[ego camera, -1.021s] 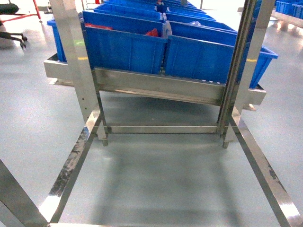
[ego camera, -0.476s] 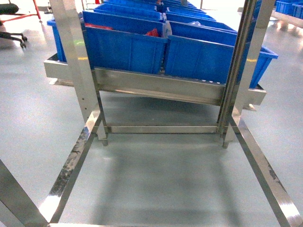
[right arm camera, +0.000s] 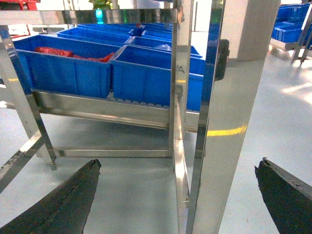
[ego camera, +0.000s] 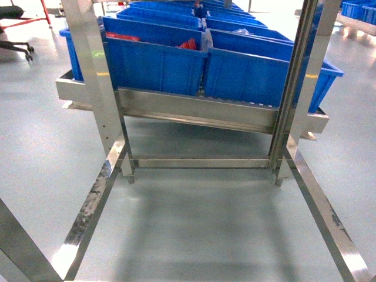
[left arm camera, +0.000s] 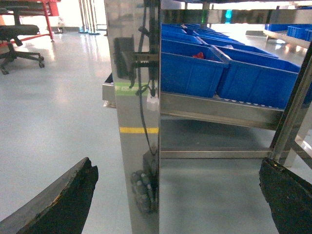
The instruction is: Pick capacitor and pack into box
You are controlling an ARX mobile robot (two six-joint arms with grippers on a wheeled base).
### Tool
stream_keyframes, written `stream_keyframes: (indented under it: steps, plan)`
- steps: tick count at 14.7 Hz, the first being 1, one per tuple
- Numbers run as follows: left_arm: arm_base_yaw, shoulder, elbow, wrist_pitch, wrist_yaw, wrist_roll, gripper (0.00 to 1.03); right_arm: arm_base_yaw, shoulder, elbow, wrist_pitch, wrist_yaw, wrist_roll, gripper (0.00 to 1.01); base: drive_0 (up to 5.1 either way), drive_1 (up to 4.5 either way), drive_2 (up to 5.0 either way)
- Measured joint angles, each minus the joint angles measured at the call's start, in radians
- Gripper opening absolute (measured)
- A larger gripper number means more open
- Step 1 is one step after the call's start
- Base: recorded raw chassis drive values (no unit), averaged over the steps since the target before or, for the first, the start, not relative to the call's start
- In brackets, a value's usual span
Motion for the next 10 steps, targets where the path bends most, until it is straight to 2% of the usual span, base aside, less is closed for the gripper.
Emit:
stream_keyframes:
  steps: [10]
  plan:
    - [0.000,0.000,0.000,0.003,0.000,0.000,0.98,0.000,0.000,0.000,0.002,0.001,0.000,0.98,0.0,0.00,0.0]
